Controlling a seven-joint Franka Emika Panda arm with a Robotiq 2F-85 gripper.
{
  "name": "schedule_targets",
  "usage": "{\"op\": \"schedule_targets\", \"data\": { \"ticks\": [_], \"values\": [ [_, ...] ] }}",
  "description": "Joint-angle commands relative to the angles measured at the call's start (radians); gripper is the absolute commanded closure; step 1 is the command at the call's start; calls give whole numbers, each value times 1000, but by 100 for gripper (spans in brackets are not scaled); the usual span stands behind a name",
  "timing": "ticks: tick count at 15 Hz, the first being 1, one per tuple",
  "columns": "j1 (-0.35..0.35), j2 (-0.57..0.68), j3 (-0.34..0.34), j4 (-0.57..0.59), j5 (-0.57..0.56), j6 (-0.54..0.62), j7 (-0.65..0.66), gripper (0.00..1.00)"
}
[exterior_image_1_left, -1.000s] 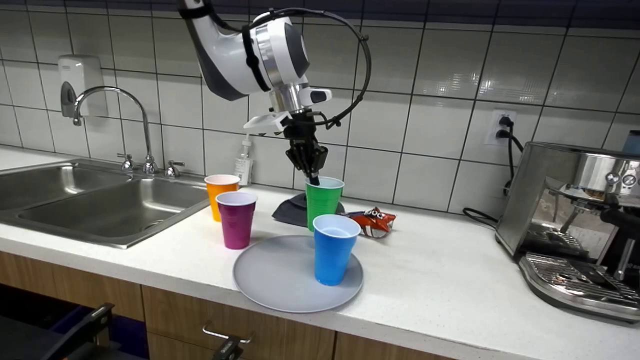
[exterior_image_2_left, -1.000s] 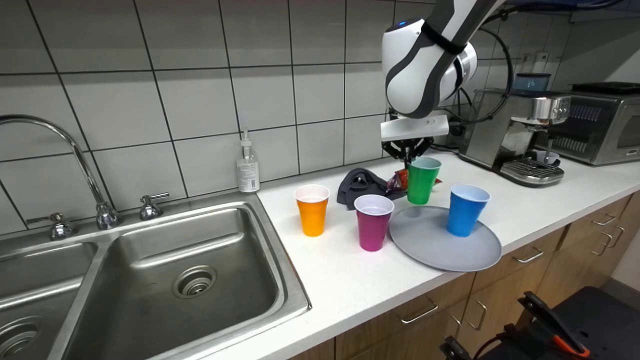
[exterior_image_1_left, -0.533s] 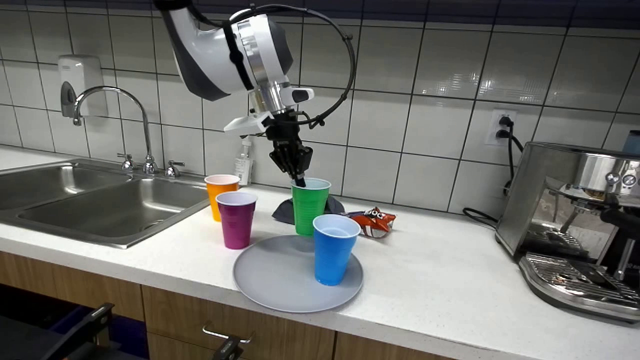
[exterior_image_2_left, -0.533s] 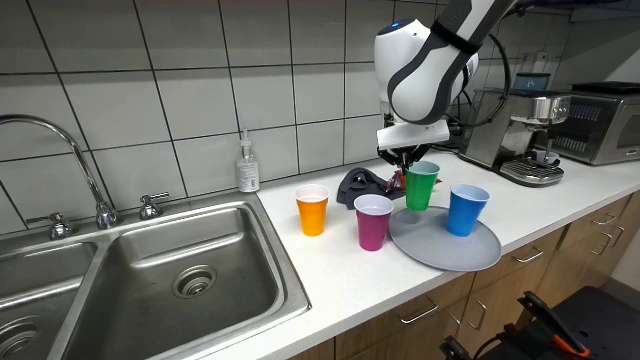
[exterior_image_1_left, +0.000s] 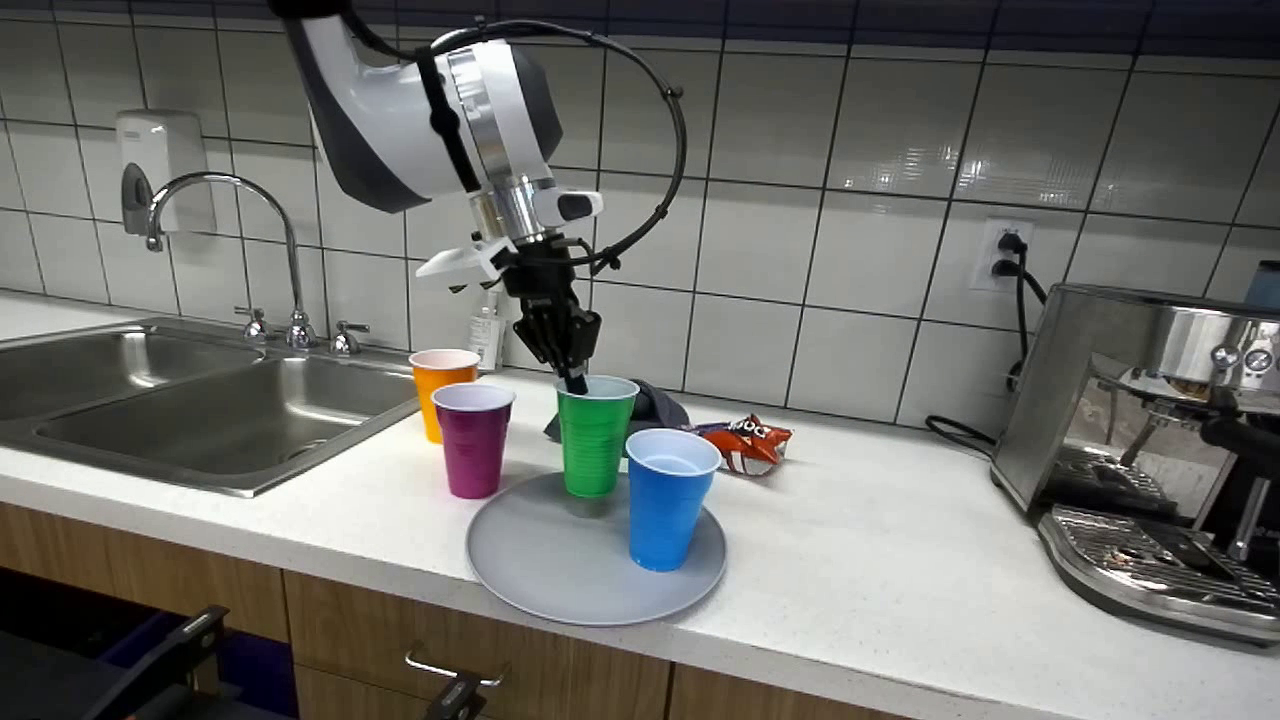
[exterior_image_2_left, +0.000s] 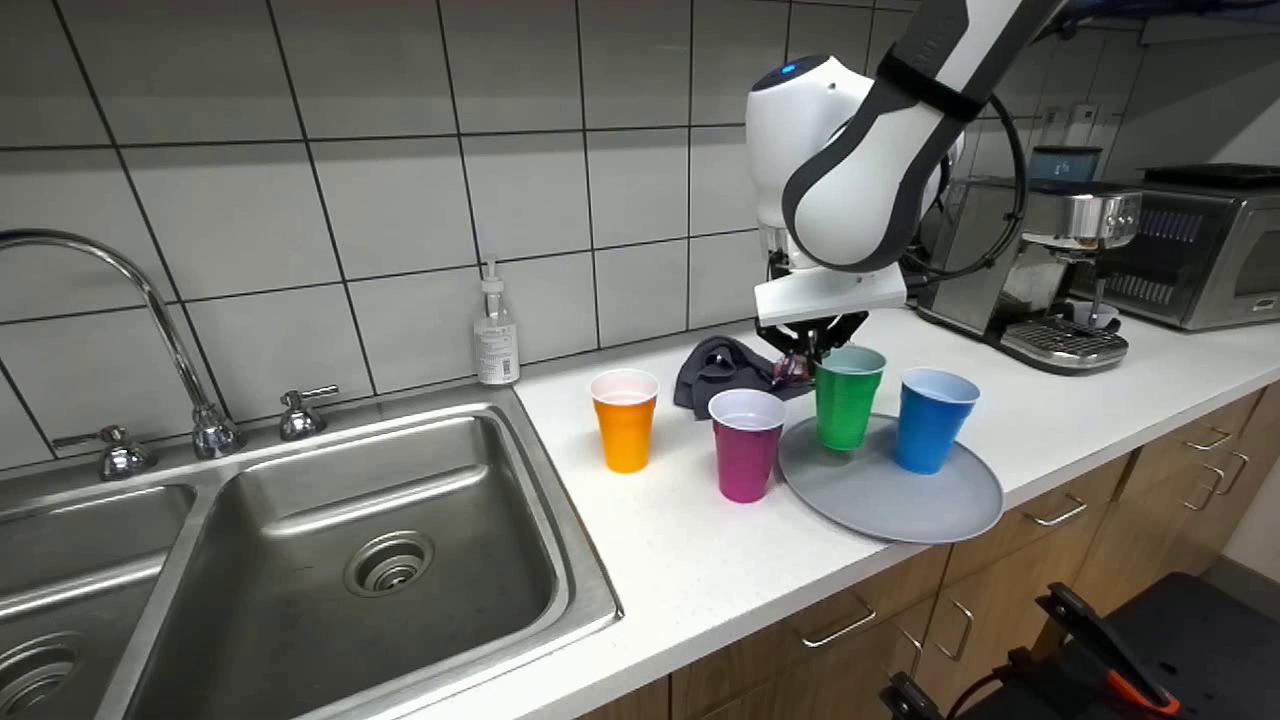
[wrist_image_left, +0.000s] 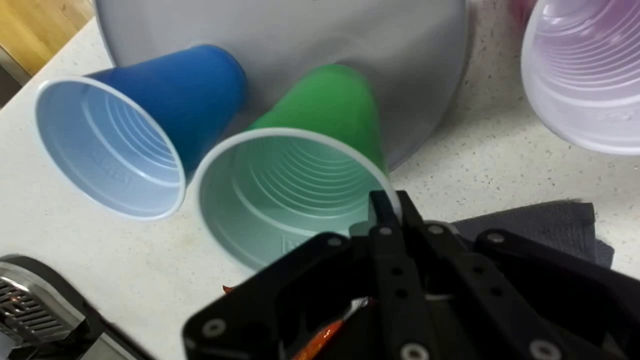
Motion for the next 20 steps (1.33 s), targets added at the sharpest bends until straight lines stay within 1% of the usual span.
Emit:
{"op": "schedule_targets", "data": {
  "ticks": [1, 10, 20],
  "values": [
    [-34, -19, 36, -27, -14, 12, 37, 99],
    [-46, 7, 40, -5, -4, 10, 60, 99],
    [-43, 46, 40, 19, 4, 21, 62, 99]
  ]
}}
